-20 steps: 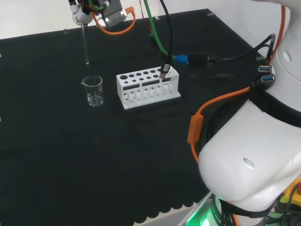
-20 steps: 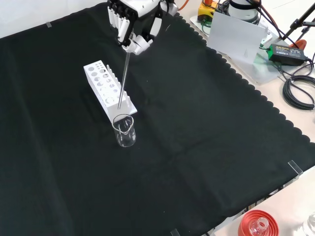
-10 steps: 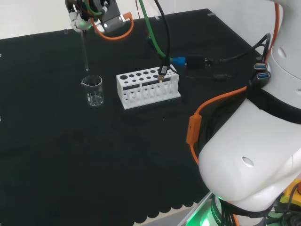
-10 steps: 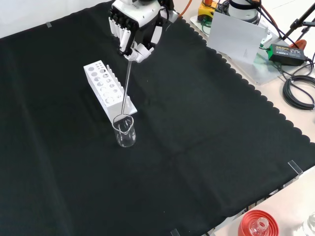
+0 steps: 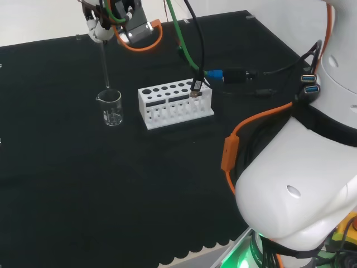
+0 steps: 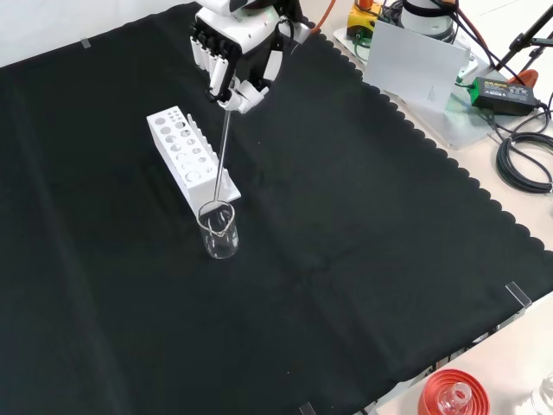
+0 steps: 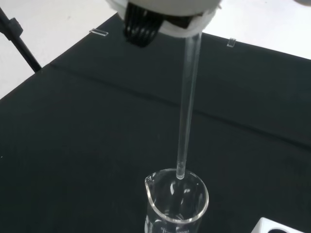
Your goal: Stir in the beaker to the left of the white test tube rack with the glass rod.
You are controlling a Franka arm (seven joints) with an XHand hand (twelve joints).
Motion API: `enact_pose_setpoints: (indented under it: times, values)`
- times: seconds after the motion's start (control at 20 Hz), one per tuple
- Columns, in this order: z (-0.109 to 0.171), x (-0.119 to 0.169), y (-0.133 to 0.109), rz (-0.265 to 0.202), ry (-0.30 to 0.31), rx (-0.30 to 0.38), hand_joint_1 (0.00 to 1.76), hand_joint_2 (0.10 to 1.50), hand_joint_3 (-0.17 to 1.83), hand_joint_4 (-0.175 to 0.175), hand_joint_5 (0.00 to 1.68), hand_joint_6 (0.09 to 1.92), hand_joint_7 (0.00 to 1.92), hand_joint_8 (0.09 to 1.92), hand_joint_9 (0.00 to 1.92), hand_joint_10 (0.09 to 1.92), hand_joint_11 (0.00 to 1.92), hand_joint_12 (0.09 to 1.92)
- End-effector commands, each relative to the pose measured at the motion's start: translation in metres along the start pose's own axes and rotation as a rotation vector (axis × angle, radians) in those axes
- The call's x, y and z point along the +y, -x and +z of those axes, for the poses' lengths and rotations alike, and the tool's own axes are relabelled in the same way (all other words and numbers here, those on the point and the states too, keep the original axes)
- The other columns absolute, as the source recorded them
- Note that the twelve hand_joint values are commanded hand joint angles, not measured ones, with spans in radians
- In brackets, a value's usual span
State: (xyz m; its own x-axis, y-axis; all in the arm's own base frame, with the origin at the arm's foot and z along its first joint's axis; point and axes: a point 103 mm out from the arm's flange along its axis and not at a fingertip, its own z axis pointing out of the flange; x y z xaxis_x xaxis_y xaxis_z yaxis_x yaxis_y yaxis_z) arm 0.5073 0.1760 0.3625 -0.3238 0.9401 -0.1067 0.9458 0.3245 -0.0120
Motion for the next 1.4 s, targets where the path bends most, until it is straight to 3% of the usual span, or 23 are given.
enact_pose_setpoints:
  times: [0.05,0.55,1.05,1.15,1.4]
  values:
    - [0.013,0.001,0.0,-0.008,-0.016,0.012,1.2,0.73,0.7,-0.175,1.09,0.99,1.57,0.81,1.67,0.69,1.63,0.89]
    - [0.039,0.007,-0.005,-0.019,-0.039,0.033,1.2,0.73,0.69,-0.175,1.09,0.99,1.57,0.81,1.67,0.68,1.63,0.89]
    - [0.041,0.01,-0.005,-0.018,-0.103,0.048,1.2,0.73,0.69,-0.175,1.09,0.99,1.57,0.81,1.68,0.68,1.63,0.89]
    - [0.073,0.026,-0.004,-0.052,-0.081,0.081,1.2,0.73,0.69,-0.175,1.09,0.99,1.57,0.81,1.68,0.68,1.63,0.89]
    - [0.094,0.033,0.007,-0.056,-0.092,0.096,1.2,0.73,0.69,-0.175,1.09,0.99,1.57,0.81,1.68,0.68,1.63,0.89]
